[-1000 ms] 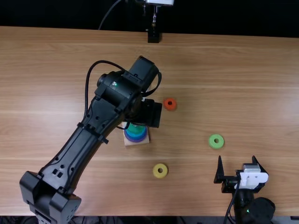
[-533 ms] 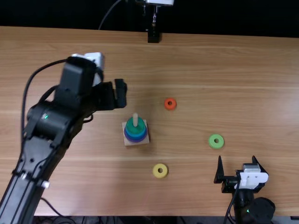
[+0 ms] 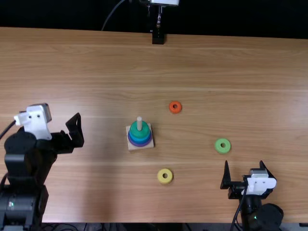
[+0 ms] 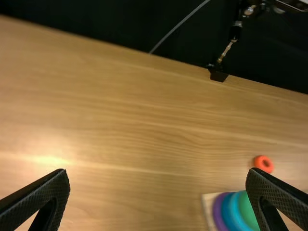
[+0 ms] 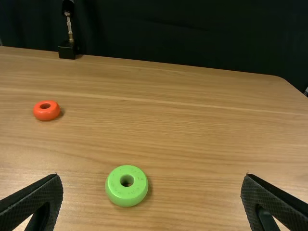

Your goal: Build the Hanoi tower: stack the rings onto the peg from bottom to top in this color order: purple, dark blue, light blue, dark green, light green, yellow, orange.

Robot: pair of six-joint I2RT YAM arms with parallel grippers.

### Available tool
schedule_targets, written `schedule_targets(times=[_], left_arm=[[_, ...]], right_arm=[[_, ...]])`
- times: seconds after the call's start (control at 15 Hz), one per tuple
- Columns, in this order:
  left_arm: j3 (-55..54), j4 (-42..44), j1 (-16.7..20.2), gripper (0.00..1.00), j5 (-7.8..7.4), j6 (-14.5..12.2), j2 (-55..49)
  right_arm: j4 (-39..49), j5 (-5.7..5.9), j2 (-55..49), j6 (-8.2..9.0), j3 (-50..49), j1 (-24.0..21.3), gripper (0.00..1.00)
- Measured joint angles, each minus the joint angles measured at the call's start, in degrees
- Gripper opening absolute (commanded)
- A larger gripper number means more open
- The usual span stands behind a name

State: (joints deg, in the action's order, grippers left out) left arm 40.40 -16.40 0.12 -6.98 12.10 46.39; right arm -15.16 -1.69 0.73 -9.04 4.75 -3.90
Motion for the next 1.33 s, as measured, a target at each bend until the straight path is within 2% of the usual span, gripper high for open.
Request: schedule_targets(times=[0.13,0.33,0.73,0.93,1.2,1.33], left_arm=[[-8.9,0.6,0.0,1.00,-0.66,-4.7,-7.9],[-21.0,0.8,0.0,1.00,-0.74,-7.4,-19.5],[-33.1,1.0,-1.2,1.00,-0.59,-7.9,-32.5],[-35.5,2.2,-1.5,1.00,2.08,-7.9,-37.1],[-35.9,3.1,-2.1,1.00,3.41,-7.8,-39.3],[-35.9,3.0,-2.1,1.00,3.56,-7.9,-40.7]], right_arm=[[0.0,0.02,0.0,0.02,0.0,0.0,1.00],[0.0,0.00,0.0,0.00,0.0,0.0,1.00],[0.0,0.02,0.0,0.00,0.0,0.0,1.00],[0.0,0.02,0.0,0.02,0.0,0.0,1.00],[0.0,0.02,0.0,0.00,0.0,0.0,1.00],[0.0,0.02,0.0,-0.02,0.0,0.0,1.00]])
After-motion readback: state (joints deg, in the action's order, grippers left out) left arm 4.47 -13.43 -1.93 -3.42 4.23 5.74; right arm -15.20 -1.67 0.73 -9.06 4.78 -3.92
